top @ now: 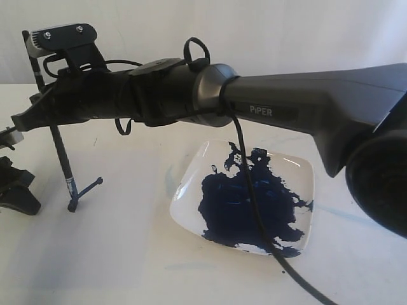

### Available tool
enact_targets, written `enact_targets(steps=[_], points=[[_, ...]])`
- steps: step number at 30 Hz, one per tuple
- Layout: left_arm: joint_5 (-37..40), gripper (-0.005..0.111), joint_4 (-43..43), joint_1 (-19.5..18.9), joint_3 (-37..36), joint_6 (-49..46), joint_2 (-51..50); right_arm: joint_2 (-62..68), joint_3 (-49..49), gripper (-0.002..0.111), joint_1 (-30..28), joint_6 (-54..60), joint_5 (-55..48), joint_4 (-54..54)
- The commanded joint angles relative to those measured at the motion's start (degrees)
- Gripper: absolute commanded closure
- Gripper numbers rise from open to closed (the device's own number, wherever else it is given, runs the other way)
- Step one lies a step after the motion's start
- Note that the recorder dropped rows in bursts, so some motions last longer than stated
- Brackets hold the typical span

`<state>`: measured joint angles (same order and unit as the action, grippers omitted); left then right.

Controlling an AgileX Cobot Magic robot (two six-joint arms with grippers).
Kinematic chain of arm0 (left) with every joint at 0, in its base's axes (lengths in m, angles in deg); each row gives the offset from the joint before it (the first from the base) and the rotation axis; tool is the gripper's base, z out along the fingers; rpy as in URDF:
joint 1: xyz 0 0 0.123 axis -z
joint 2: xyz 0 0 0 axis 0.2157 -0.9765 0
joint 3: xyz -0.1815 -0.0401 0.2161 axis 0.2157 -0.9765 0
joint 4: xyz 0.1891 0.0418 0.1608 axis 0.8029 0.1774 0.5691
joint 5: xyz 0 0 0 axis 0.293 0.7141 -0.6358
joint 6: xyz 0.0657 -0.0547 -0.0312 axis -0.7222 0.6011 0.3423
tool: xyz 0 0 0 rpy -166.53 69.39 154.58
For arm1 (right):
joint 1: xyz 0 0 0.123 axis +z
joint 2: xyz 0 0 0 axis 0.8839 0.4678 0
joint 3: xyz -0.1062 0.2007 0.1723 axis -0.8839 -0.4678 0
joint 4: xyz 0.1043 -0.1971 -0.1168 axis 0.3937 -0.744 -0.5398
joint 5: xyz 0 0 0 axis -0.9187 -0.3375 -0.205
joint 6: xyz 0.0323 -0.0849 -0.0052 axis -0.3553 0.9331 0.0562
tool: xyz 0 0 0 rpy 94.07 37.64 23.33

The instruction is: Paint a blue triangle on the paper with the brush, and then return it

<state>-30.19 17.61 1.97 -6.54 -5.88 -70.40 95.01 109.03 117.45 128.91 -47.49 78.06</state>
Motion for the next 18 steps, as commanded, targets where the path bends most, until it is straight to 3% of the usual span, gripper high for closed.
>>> enact_targets(steps=[1, 18], points=[[1.16, 0.107, -0.34, -0.12, 0.1, -0.19, 0.6, -1.0, -0.13, 0.108, 0.0, -0.33, 0.04, -0.67], [1.16, 0.107, -0.34, -0.12, 0.1, -0.19, 0.6, -1.0, -0.13, 0.108, 0.0, -2.49, 0.04, -3.56]])
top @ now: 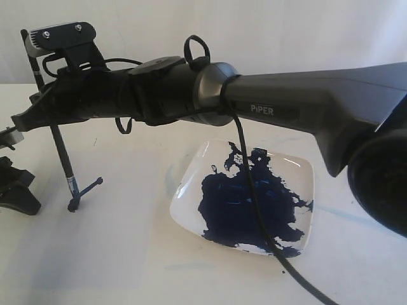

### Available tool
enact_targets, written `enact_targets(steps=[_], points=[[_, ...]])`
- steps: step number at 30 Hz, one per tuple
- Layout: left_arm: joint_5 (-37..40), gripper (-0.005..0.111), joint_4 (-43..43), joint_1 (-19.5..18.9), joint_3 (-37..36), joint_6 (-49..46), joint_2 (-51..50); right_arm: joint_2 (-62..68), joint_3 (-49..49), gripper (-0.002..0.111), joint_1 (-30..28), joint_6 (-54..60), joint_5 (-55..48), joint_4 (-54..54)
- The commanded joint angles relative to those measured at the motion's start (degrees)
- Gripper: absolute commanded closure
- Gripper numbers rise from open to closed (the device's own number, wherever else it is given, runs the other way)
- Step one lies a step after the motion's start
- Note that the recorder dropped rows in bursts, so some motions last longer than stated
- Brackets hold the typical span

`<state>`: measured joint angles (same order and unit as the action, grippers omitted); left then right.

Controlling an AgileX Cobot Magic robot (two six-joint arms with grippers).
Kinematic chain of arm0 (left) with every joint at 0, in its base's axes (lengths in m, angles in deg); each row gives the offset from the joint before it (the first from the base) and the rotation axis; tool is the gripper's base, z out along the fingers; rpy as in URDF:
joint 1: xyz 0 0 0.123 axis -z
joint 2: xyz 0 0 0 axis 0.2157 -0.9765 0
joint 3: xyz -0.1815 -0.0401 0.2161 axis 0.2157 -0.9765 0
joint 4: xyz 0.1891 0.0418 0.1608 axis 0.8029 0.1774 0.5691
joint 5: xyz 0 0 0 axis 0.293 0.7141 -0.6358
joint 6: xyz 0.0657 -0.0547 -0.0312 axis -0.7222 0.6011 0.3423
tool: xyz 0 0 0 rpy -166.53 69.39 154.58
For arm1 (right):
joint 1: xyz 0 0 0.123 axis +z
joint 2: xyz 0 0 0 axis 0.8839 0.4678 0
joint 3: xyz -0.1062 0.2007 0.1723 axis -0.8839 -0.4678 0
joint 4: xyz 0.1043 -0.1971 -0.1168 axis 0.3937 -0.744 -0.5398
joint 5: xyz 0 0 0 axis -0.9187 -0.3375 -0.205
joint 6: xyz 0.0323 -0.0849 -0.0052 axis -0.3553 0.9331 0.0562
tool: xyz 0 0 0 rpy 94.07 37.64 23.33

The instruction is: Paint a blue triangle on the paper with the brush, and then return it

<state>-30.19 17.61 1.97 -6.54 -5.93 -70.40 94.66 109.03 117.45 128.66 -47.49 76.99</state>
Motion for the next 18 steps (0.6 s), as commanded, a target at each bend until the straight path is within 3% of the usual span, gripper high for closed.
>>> enact_targets(steps=[1, 18], points=[[1.16, 0.107, -0.34, -0.12, 0.1, -0.15, 0.6, -0.65, -0.13, 0.108, 0.0, -3.3, 0.04, -3.76], [1.27, 0.107, -0.34, -0.12, 0.1, -0.13, 0.6, -0.65, -0.13, 0.108, 0.0, -6.46, 0.3, -7.25]])
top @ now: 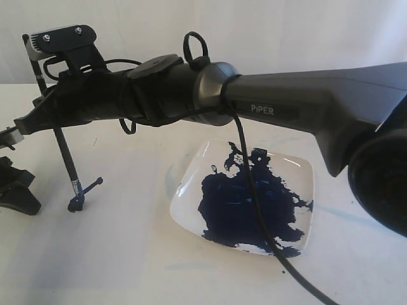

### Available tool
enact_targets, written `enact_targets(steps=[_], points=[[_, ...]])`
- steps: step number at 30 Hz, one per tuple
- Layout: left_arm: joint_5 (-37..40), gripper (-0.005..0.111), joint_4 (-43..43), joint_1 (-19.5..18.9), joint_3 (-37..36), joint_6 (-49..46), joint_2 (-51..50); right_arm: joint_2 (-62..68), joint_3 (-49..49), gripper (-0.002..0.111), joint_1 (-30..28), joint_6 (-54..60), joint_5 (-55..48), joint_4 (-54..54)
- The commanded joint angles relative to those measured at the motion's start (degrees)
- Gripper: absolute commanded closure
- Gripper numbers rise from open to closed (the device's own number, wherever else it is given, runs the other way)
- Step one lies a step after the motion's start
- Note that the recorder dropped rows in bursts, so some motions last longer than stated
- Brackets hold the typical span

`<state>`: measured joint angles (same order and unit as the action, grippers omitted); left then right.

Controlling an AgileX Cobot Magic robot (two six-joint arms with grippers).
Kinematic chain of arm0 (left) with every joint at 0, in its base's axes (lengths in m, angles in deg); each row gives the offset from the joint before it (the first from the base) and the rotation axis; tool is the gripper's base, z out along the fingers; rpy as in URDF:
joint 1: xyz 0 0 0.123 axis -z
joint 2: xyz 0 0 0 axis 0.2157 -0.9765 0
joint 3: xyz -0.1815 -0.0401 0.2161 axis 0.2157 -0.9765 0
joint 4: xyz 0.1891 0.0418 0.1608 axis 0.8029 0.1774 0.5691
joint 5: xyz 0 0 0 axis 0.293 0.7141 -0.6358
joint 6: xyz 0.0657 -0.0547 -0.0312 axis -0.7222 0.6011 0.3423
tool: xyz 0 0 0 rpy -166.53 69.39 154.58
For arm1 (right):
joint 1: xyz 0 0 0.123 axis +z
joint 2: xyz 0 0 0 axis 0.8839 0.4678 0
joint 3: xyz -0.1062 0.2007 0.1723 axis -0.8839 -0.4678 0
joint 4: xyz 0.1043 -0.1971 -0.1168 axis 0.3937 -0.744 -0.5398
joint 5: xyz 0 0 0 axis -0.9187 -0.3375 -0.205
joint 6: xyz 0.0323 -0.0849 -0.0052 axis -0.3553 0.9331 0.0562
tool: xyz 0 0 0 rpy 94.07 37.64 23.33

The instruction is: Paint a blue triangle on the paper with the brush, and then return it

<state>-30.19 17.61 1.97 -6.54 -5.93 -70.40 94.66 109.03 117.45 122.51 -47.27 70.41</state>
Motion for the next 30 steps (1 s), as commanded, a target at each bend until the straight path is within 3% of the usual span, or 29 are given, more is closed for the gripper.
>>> enact_targets(steps=[1, 30], points=[[1.27, 0.107, -0.34, -0.12, 0.1, -0.13, 0.6, -0.65, -0.13, 0.108, -0.12, -0.36, 0.08, -0.67], [1.38, 0.107, -0.34, -0.12, 0.1, -0.13, 0.6, -1.79, -0.23, 0.108, -1.88, -7.93, -1.52, -8.76]])
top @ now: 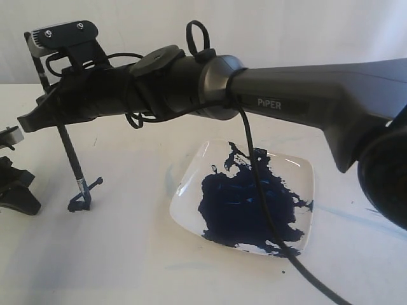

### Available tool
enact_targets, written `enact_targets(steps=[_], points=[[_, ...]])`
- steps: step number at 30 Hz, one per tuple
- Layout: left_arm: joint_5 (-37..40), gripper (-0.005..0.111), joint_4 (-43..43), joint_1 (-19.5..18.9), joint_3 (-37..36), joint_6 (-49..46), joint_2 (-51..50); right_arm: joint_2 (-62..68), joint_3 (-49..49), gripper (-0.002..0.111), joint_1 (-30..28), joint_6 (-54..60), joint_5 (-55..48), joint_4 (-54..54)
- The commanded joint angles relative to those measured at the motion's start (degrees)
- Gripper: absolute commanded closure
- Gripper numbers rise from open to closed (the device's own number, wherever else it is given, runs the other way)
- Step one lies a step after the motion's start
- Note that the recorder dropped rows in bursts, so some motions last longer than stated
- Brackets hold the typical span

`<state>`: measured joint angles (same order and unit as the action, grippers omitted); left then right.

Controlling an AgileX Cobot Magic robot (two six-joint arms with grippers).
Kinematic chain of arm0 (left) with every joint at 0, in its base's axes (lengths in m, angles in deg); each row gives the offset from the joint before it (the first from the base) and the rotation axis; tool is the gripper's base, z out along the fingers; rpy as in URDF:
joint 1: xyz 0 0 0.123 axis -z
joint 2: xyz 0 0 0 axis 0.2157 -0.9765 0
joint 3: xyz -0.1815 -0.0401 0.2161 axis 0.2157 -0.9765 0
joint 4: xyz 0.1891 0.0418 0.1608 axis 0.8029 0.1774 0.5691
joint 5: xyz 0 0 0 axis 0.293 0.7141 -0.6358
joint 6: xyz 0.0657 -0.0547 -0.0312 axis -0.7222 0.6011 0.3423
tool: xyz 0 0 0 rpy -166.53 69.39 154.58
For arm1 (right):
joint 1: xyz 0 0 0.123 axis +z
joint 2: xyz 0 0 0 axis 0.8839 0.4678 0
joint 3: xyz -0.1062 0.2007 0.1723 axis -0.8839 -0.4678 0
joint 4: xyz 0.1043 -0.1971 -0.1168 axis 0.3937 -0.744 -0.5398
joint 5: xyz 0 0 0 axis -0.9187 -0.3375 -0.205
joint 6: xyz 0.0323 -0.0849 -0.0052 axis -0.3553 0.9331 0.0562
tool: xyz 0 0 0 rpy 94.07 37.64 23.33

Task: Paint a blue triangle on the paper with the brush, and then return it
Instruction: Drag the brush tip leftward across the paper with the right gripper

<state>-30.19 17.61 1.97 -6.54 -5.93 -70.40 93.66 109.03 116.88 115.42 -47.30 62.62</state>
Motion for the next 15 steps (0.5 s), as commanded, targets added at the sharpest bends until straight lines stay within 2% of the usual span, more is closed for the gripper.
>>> enact_targets(steps=[1, 6, 12, 15], points=[[1.38, 0.107, -0.34, -0.12, 0.1, -0.13, 0.6, -0.8, -0.23, 0.108, -1.86, -1.89, -2.22, -1.41], [1.38, 0.107, -0.34, -0.12, 0.1, -0.13, 0.6, -1.15, -0.23, 0.108, -2.78, -3.78, -4.28, -3.28], [1.38, 0.107, -0.34, -0.12, 0.1, -0.13, 0.6, -1.28, -0.23, 0.108, -2.82, -11.03, -4.39, -12.6], [1.38, 0.107, -0.34, -0.12, 0.1, -0.13, 0.6, -1.28, -0.23, 0.108, -2.91, -11.02, -4.58, -12.73]])
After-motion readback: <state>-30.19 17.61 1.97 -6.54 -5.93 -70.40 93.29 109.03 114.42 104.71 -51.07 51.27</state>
